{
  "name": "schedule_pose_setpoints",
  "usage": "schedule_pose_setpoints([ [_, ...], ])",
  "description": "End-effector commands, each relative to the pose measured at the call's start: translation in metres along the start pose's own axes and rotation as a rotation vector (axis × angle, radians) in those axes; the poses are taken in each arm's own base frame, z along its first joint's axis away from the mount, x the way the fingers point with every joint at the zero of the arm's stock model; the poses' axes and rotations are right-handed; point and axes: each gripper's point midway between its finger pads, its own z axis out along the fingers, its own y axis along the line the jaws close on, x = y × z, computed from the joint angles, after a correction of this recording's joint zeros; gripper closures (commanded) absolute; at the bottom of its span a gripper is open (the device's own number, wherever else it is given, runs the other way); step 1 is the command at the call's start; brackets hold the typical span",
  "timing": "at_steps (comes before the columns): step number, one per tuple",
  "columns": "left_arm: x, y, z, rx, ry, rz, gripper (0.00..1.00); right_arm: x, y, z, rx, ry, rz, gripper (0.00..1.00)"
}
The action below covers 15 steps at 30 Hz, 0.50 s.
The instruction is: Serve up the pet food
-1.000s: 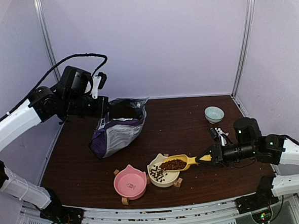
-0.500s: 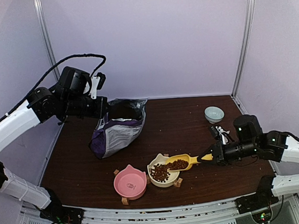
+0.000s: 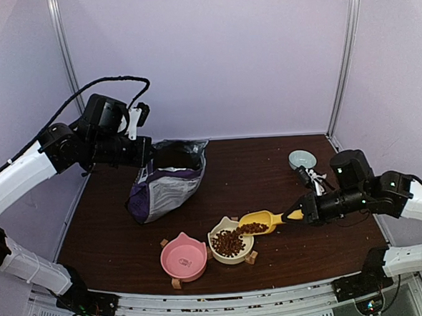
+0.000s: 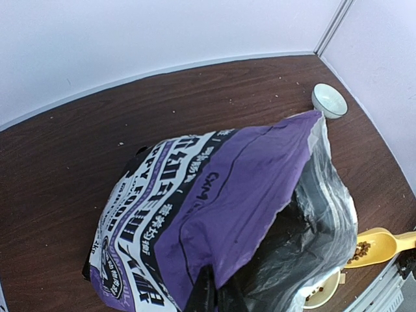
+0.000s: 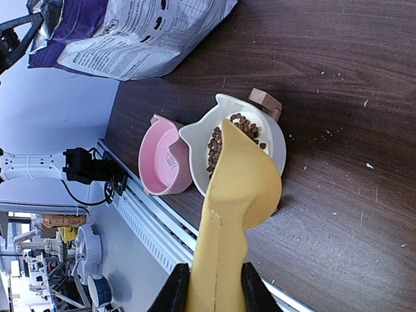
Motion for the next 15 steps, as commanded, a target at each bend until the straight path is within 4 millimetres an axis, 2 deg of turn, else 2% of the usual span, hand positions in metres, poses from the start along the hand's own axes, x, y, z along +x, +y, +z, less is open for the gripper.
schedule_pose_setpoints([
  [1, -0.0085, 0.0036, -0.0084, 0.003, -0.041, -0.011, 1.00, -0.0071, 0.0049, -0.0048, 0.037, -0.010, -0.061, 0.87],
  [15, -0.0081, 0.0002, -0.0042, 0.019, -0.037, -0.012, 1.00, -0.0105, 0.0126, -0.0071, 0.162, 0.010, -0.209, 0.88],
])
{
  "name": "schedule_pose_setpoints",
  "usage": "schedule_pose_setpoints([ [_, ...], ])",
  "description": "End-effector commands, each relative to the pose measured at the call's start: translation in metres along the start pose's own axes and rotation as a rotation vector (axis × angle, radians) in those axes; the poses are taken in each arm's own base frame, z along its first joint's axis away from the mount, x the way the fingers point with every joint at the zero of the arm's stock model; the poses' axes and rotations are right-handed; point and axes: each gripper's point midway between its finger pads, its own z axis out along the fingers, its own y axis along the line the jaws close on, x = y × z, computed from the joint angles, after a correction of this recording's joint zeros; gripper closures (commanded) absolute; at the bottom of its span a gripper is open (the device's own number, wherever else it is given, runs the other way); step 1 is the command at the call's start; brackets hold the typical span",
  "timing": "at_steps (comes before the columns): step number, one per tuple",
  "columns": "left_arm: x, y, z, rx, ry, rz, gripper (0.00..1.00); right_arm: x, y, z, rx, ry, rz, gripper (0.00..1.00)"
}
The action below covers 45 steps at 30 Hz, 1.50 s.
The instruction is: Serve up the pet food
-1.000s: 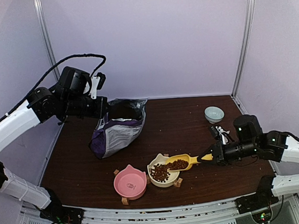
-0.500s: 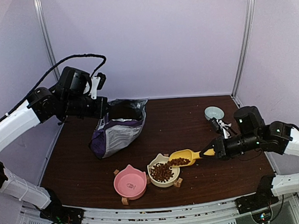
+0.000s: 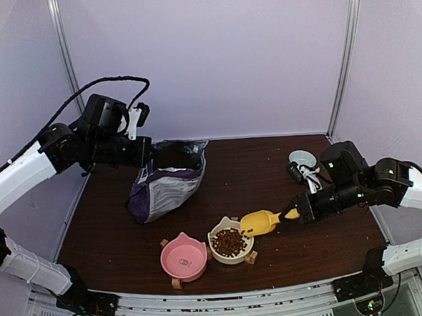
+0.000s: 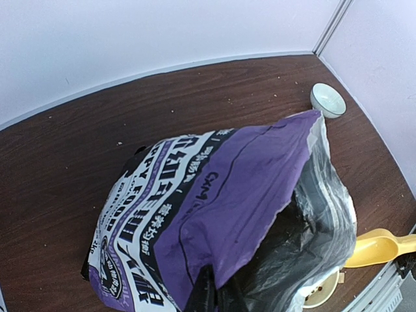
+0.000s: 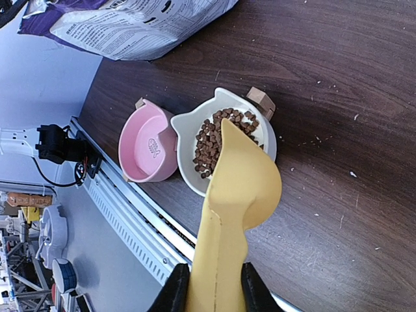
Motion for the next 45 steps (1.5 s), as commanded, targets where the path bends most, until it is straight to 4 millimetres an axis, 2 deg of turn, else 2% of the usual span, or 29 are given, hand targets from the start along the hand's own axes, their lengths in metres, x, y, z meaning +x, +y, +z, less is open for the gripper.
schedule_pose_setpoints([
  [1, -0.009, 0.001, -0.004, 0.013, -0.039, -0.010, 1.00, -0.007, -0.002, -0.006, 0.071, -0.031, -0.075, 0.88],
  [11, -0.007, 0.001, -0.006, 0.014, -0.038, -0.012, 1.00, -0.008, 0.006, -0.004, 0.123, -0.016, -0.154, 0.88],
  [18, -0.005, -0.003, -0.007, 0.044, -0.045, 0.012, 1.00, -0.018, 0.013, -0.015, 0.106, -0.067, -0.149, 0.89],
  [22, -0.004, -0.030, -0.007, 0.155, -0.031, 0.094, 1.00, -0.035, 0.042, -0.034, -0.012, -0.151, -0.137, 0.89],
  [28, 0.001, -0.079, -0.005, 0.264, -0.013, 0.242, 1.00, -0.073, 0.091, -0.078, -0.160, -0.288, -0.143, 0.89],
  [31, 0.003, -0.096, -0.001, 0.294, -0.002, 0.273, 1.00, -0.089, 0.113, -0.094, -0.230, -0.351, -0.162, 0.87],
  [33, 0.002, -0.103, 0.000, 0.306, -0.004, 0.275, 1.00, -0.094, 0.119, -0.092, -0.242, -0.358, -0.180, 0.87],
  [39, -0.003, -0.122, -0.005, 0.377, -0.026, 0.280, 1.00, -0.101, 0.112, -0.059, -0.155, -0.317, -0.221, 0.88],
  [45, 0.000, -0.127, -0.002, 0.391, -0.013, 0.283, 1.00, -0.119, 0.109, -0.039, -0.059, -0.328, -0.267, 0.88],
])
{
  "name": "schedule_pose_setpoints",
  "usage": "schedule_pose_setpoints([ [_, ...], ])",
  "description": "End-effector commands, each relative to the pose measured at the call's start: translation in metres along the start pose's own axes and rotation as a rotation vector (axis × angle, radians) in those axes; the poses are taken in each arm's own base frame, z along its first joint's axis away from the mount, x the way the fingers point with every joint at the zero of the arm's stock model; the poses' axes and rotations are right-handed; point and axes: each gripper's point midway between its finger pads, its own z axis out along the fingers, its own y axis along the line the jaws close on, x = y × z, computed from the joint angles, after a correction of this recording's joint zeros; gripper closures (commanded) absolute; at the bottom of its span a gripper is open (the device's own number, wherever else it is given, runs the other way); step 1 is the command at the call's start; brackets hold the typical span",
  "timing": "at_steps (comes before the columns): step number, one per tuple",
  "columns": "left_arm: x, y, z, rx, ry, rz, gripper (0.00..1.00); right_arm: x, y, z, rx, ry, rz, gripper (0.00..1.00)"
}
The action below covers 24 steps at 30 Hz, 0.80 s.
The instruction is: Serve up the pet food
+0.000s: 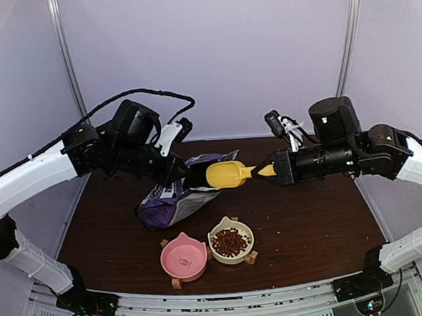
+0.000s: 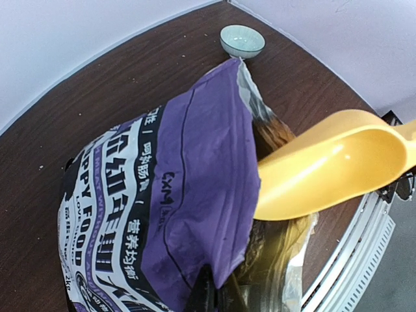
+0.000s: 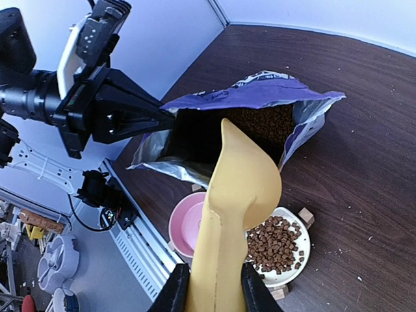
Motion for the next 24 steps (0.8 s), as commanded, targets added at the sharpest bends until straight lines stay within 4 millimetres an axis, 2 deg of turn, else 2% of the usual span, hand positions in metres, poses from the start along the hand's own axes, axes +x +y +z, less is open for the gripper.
schedule_pose_setpoints([
  [1, -0.046, -0.027, -0.015, 0.104, -0.157, 0.034, 1.00, -0.029, 0.006, 0.001, 0.039, -0.072, -0.070, 0.88],
  [4, -0.050, -0.028, -0.017, 0.106, -0.167, 0.031, 1.00, -0.029, -0.007, 0.015, 0.117, -0.067, -0.069, 0.88],
  [8, -0.053, -0.029, -0.016, 0.110, -0.179, 0.018, 1.00, -0.017, -0.035, 0.044, 0.248, -0.023, -0.038, 0.89],
  [14, -0.050, -0.033, -0.003, 0.130, -0.170, -0.011, 1.00, -0.021, -0.049, 0.082, 0.340, -0.022, -0.029, 0.88],
  [18, -0.045, -0.031, 0.006, 0.125, -0.164, -0.032, 1.00, -0.020, -0.068, 0.113, 0.444, -0.011, -0.041, 0.89],
  [21, -0.043, -0.030, 0.013, 0.120, -0.165, -0.059, 1.00, -0.015, -0.080, 0.137, 0.484, -0.005, -0.037, 0.89],
  [24, -0.041, -0.031, 0.019, 0.125, -0.158, -0.066, 1.00, 0.000, -0.090, 0.161, 0.492, 0.039, -0.023, 0.89],
])
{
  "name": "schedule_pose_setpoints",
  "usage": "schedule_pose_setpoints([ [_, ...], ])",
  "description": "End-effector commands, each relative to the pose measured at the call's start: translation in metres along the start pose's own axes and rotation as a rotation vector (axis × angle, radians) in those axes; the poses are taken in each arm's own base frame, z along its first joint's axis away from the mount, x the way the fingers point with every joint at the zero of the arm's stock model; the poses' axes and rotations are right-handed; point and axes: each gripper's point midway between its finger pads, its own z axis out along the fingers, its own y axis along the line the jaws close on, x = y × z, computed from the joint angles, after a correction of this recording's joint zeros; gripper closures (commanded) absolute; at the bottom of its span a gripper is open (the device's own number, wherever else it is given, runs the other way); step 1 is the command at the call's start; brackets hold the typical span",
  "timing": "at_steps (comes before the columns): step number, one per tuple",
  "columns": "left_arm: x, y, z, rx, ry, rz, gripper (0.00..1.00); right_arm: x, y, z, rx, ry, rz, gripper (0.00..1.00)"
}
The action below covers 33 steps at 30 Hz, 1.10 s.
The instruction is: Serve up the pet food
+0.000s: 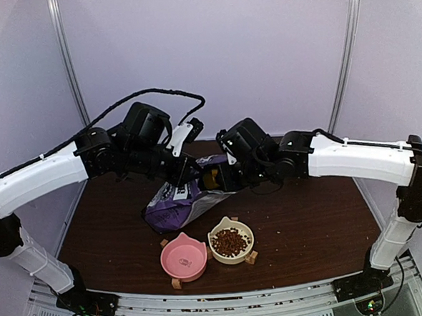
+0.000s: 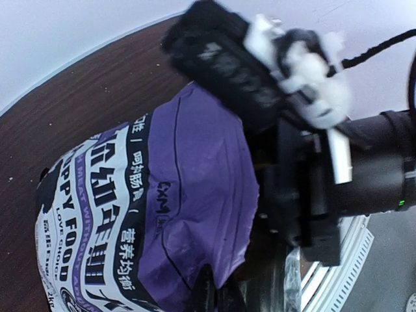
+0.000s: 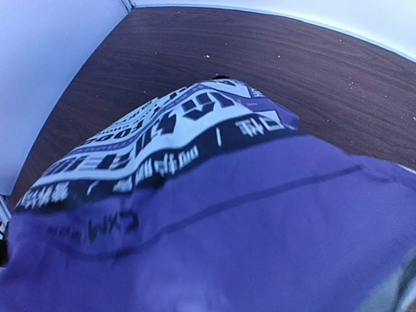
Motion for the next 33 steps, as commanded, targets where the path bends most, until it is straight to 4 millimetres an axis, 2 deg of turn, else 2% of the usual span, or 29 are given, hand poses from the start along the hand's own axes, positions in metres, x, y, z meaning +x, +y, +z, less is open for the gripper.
schedule_pose_setpoints([
  [1, -0.029, -0.012, 0.003, 0.053, -0.121, -0.018, 1.00, 0.007, -0.013, 0.033, 0.083, 0.015, 0.029, 0.90],
  [3, -0.029, -0.012, 0.006, 0.055, -0.118, -0.019, 1.00, 0.017, -0.008, 0.043, 0.052, 0.054, 0.042, 0.91],
  [6, -0.028, -0.015, 0.009, 0.073, -0.111, -0.012, 1.00, 0.025, 0.007, 0.046, -0.050, 0.084, 0.092, 0.91],
  [11, -0.027, -0.020, 0.012, 0.103, -0.112, -0.012, 1.00, 0.029, 0.027, 0.038, -0.234, 0.095, 0.187, 0.89],
  [18, -0.026, -0.021, 0.015, 0.116, -0.118, -0.026, 1.00, 0.035, 0.050, 0.032, -0.374, 0.151, 0.197, 0.90],
  [25, -0.026, -0.014, 0.010, 0.075, -0.136, -0.035, 1.00, 0.029, 0.072, 0.012, -0.515, 0.165, 0.215, 0.90],
  [29, -0.029, -0.008, 0.004, 0.042, -0.150, -0.039, 1.00, 0.026, 0.080, -0.007, -0.608, 0.163, 0.256, 0.90],
  [33, -0.025, 0.001, -0.003, -0.007, -0.155, -0.048, 1.00, 0.013, 0.080, -0.034, -0.670, 0.116, 0.302, 0.90],
])
